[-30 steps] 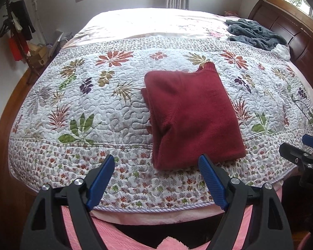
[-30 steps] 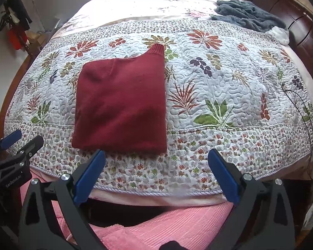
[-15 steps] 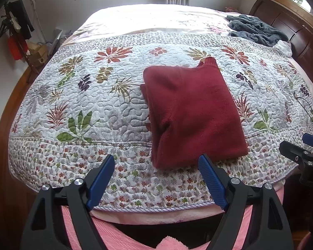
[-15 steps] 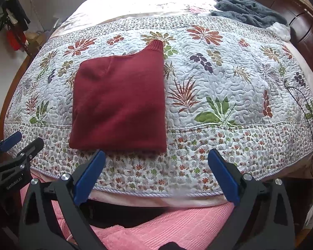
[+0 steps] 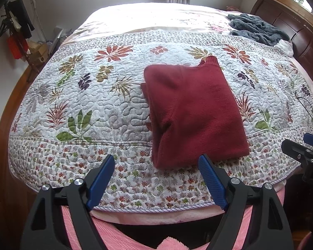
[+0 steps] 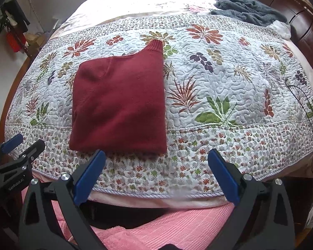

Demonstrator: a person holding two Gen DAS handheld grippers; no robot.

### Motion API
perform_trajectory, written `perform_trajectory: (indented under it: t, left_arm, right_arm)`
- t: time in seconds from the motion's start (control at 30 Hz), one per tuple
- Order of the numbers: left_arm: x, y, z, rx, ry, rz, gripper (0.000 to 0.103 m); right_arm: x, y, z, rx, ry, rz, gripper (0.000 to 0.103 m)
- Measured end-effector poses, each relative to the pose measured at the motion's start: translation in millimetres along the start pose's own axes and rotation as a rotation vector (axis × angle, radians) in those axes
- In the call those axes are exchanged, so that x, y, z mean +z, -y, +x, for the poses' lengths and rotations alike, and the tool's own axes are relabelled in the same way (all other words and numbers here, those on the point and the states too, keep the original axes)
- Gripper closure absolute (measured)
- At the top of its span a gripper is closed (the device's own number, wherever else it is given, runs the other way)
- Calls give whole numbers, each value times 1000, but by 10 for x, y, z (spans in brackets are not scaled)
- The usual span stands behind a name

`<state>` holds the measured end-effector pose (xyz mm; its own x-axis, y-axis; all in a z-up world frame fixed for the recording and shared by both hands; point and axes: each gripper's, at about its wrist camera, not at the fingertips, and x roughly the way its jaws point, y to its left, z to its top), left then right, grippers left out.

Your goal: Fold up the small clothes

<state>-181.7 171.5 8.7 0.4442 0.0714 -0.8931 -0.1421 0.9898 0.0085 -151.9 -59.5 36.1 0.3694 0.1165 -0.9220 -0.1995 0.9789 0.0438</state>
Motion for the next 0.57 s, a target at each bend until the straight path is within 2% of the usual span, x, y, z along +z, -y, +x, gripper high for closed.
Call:
perform_trajectory:
  t: [0.57]
  left_arm:
    - [24,-19,15,4,8,4,20]
  right_arm:
    - [13,26,15,-15,-3,5,5]
